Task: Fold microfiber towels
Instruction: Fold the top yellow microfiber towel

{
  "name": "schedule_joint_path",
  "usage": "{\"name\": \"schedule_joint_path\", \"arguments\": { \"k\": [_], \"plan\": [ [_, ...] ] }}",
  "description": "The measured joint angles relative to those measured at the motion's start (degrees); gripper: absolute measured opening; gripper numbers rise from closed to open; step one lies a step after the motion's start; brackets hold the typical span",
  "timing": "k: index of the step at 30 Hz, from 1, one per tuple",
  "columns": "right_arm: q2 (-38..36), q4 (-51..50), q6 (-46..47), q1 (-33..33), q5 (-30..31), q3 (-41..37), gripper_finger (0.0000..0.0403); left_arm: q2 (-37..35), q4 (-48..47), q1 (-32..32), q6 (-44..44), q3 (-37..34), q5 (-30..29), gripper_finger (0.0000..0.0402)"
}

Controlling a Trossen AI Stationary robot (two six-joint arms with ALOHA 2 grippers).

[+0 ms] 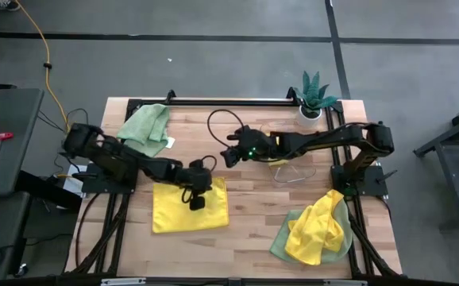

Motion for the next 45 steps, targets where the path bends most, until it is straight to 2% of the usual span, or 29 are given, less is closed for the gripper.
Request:
{"name": "schedule_joint_path", "arguments": {
  "k": [5, 10, 16, 22, 28, 35, 45],
  "plan": [
    [2.24, -2.58, 4.36, 0.02, -8.17, 0.00, 0.0183, 6.34, 5.11, -1.36, -4.06, 0.10, 1.25, 0.0000],
    [8.02, -0.98, 9.56, 0.46, -12.23, 0.00, 0.0183, 10.78, 9.37, -3.83, -9.56, 0.52, 0.27, 0.0000],
    [11.40, -0.87, 13.33, 2.06, -15.96, 0.00, 0.0183, 11.17, 10.41, -8.63, -11.19, 0.51, -1.29, 0.0000],
    [12.34, -2.78, 15.90, 4.76, -19.19, 0.00, 0.0183, 10.93, 10.12, -11.79, -7.84, 0.32, -2.35, 0.0000],
    [14.41, -3.08, 17.51, 7.94, -20.86, 0.00, 0.0183, 10.57, 9.03, -13.31, -1.57, 0.35, -2.30, 0.0000],
    [18.10, -1.03, 23.42, 11.58, -19.00, 0.00, 0.0183, 10.02, 8.56, -13.46, 2.93, 0.21, -1.51, 0.0000],
    [23.01, 12.21, 33.18, 14.33, -18.90, 0.11, 0.0183, 9.99, 8.69, -12.48, 1.87, 0.18, -0.81, 0.0000]
  ]
}}
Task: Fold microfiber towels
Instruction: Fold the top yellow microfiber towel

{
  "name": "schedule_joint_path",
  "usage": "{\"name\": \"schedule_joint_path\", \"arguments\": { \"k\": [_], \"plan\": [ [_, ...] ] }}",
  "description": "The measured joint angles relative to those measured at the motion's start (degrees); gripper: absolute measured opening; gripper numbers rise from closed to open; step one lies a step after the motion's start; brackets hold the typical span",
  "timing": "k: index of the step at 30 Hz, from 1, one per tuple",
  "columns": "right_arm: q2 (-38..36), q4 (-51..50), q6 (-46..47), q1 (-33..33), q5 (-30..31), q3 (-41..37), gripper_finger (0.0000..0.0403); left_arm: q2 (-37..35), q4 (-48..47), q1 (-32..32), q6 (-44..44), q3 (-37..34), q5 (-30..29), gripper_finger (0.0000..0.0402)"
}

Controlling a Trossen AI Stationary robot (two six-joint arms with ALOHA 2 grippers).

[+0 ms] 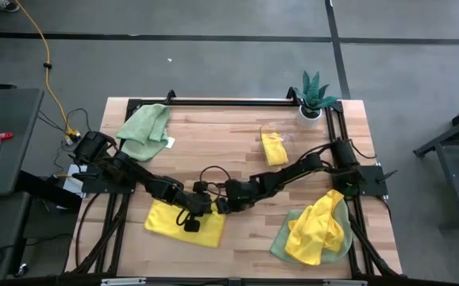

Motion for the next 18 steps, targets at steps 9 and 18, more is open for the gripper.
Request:
{"name": "schedule_joint_path", "arguments": {
  "k": [9, 18],
  "plan": [
    [0.72, 11.06, -0.63, -1.32, 7.54, -0.17, 0.0183, 0.00, -0.02, -0.01, -0.51, 0.00, 0.66, 0.0000],
    [-5.62, 10.67, -11.87, -4.14, 9.75, -0.22, 0.0183, -0.04, -0.07, -0.04, -0.69, -0.01, 0.67, 0.0000]
  ]
}}
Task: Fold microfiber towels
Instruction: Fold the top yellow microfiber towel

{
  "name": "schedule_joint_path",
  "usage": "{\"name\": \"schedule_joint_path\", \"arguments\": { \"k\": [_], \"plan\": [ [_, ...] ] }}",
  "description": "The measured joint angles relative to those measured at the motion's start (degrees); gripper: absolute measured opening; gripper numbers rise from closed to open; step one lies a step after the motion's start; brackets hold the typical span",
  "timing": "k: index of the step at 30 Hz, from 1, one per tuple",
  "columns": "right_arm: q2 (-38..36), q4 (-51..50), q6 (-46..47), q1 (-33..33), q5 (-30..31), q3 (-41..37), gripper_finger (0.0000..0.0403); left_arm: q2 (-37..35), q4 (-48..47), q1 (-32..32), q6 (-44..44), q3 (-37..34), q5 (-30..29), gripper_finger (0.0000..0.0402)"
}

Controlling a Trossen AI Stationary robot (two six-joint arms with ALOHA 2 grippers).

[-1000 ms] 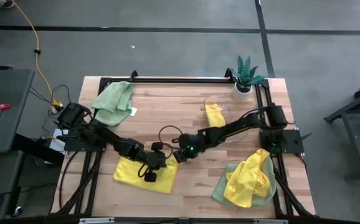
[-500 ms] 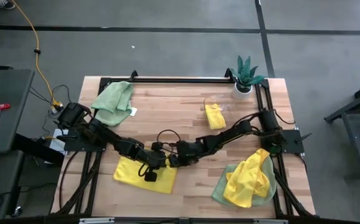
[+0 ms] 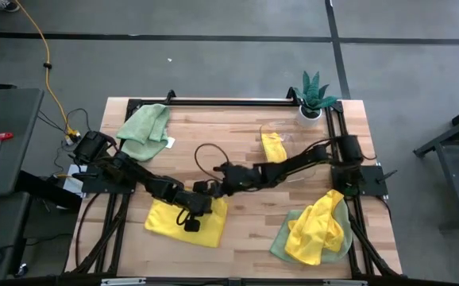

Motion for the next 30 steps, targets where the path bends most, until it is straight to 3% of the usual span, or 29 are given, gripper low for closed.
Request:
{"name": "schedule_joint_path", "arguments": {
  "k": [7, 13, 18, 23, 30],
  "plan": [
    [-8.19, -8.66, -8.71, 0.97, -0.67, 0.39, 0.0183, 0.02, 0.11, 0.02, -0.22, 0.01, 0.15, 0.0000],
    [-13.43, -24.42, -12.66, 2.96, 5.17, 0.03, 0.0183, 0.19, 0.32, 2.19, -1.87, 0.93, 0.48, 0.0000],
    [-13.61, -35.67, -8.58, 3.20, 0.26, -0.15, 0.0183, 0.31, -1.28, 4.26, -0.86, 2.69, 0.50, 0.0000],
    [-9.29, -32.69, -1.46, 4.31, -3.35, -2.06, 0.0183, 0.24, -2.57, 4.53, -0.87, 3.09, 0.93, 0.0000],
    [-2.51, -19.64, 9.35, 4.22, -3.05, -4.29, 0.0183, 0.17, -2.88, 4.11, -0.83, 3.09, 1.31, 0.0000]
  ]
}}
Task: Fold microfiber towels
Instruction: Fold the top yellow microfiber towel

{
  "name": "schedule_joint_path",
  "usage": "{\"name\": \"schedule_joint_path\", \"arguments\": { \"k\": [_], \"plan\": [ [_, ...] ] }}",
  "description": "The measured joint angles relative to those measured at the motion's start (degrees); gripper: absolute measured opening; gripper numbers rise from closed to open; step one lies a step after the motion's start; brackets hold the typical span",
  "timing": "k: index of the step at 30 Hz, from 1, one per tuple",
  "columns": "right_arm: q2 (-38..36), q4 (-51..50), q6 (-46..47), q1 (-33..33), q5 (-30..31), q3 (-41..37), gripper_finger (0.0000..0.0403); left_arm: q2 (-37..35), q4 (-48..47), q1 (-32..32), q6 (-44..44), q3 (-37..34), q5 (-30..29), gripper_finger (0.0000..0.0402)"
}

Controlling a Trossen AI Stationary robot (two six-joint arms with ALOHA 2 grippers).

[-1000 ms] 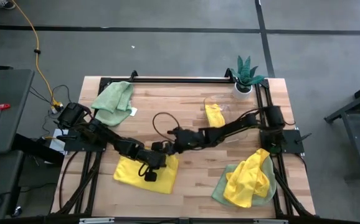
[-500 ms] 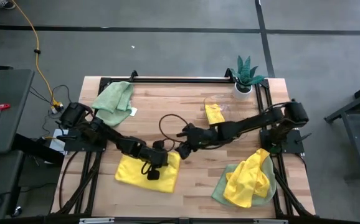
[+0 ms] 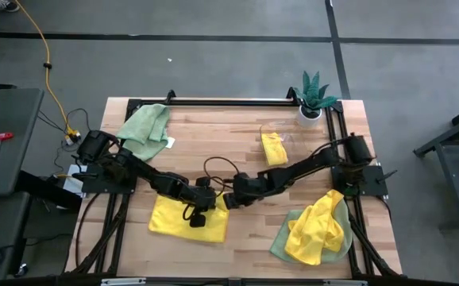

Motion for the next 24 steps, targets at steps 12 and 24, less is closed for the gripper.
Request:
{"name": "schedule_joint_path", "arguments": {
  "k": [12, 24],
  "plan": [
    [6.06, 14.23, 9.49, 0.03, 2.15, 0.05, 0.0183, -0.02, 0.13, -0.02, 1.04, 0.00, -0.04, 0.0000],
    [5.19, 24.97, 8.16, -0.71, 4.94, -0.01, 0.0183, -0.04, 0.04, 0.09, 1.10, 0.00, 0.20, 0.0000]
  ]
}}
